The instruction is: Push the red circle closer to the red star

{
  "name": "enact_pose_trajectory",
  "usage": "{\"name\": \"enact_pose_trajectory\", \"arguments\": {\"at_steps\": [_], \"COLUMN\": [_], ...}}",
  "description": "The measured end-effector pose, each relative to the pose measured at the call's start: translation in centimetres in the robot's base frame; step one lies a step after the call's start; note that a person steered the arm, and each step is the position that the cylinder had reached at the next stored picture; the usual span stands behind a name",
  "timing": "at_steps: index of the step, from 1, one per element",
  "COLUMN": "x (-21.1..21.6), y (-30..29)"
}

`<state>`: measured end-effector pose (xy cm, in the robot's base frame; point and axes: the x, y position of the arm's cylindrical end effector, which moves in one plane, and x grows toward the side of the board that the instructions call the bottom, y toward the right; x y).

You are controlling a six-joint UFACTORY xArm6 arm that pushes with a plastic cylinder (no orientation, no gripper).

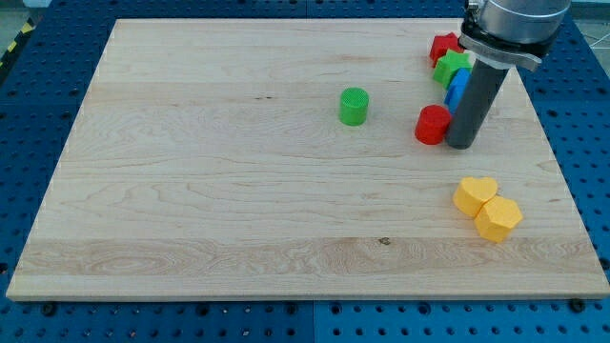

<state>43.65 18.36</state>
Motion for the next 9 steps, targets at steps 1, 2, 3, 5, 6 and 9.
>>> {"name": "enact_pose_trajectory", "arguments": {"at_steps": [1,2,3,5,6,9], "x": [-0.2,-0.9,-0.9,-1.5,-1.0,2.7], "y": [0.0,0.6,1.7,4.5,4.7,1.1]}}
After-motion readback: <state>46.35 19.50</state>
